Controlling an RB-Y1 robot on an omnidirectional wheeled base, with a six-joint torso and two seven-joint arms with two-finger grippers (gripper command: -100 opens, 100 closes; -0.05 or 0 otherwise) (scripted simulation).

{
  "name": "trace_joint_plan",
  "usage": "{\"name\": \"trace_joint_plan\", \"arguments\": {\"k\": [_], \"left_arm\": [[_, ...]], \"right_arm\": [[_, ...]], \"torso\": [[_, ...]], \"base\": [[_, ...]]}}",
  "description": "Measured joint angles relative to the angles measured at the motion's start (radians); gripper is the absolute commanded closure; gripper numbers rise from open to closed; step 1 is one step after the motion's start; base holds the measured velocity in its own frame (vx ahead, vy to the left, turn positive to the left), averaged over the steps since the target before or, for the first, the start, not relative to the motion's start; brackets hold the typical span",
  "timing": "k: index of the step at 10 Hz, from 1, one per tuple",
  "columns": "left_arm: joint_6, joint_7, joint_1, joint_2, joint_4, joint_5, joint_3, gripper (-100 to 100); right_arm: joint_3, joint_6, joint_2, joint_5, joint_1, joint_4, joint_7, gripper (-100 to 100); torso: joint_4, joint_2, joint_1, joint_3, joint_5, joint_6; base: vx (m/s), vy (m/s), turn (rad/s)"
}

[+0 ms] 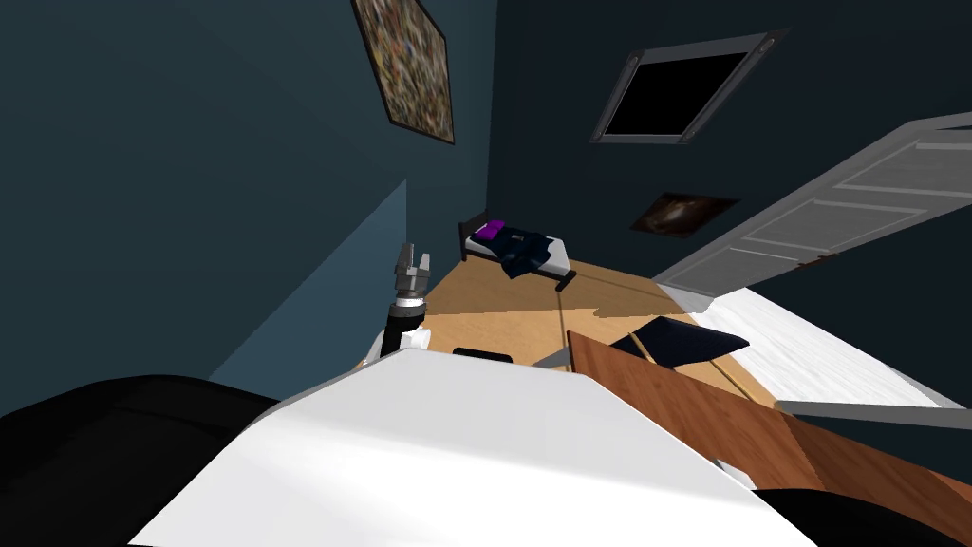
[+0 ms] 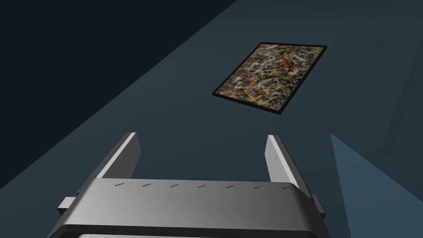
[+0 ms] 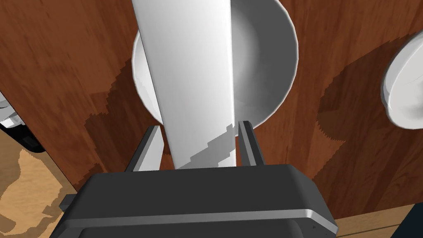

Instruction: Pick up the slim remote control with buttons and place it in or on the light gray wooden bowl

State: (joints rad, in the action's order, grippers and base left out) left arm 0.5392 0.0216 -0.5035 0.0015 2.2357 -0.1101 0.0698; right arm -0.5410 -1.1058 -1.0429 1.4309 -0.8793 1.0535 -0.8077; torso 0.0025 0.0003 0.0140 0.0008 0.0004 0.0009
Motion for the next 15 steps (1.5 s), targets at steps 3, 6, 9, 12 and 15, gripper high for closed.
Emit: {"name": "trace_joint_plan", "arguments": {"k": [3, 6, 9, 12, 15], "left_arm": [[0.0, 0.0, 0.0, 0.0, 0.0, 0.0, 0.0, 0], [0.0, 0.0, 0.0, 0.0, 0.0, 0.0, 0.0, 0], [0.0, 0.0, 0.0, 0.0, 0.0, 0.0, 0.0, 0], [0.0, 0.0, 0.0, 0.0, 0.0, 0.0, 0.0, 0], [0.0, 0.0, 0.0, 0.0, 0.0, 0.0, 0.0, 0]], "right_arm": [[-0.002, -0.037, 0.006, 0.041, 0.005, -0.06, 0.049, 100], [-0.001, -0.055, 0.007, 0.057, 0.009, -0.085, 0.069, -100], [-0.001, -0.055, 0.007, 0.057, 0.009, -0.085, 0.069, -100], [-0.011, -0.064, -0.012, 0.07, -0.013, -0.062, 0.051, -100], [-0.036, -0.11, -0.089, 0.122, -0.041, -0.072, 0.032, -100]], "torso": [[0.0, 0.001, -0.003, 0.001, 0.001, 0.0], [0.001, 0.002, -0.007, 0.001, 0.002, -0.001], [0.001, 0.002, -0.008, 0.001, 0.002, -0.001], [0.001, 0.003, -0.01, 0.002, 0.003, -0.002], [0.001, 0.005, -0.011, 0.003, 0.003, -0.001]], "base": [[0.027, -0.071, -0.078], [0.004, -0.011, -0.006], [0.0, 0.0, 0.0], [-0.026, 0.02, 0.005], [-0.046, 0.033, 0.004]]}}
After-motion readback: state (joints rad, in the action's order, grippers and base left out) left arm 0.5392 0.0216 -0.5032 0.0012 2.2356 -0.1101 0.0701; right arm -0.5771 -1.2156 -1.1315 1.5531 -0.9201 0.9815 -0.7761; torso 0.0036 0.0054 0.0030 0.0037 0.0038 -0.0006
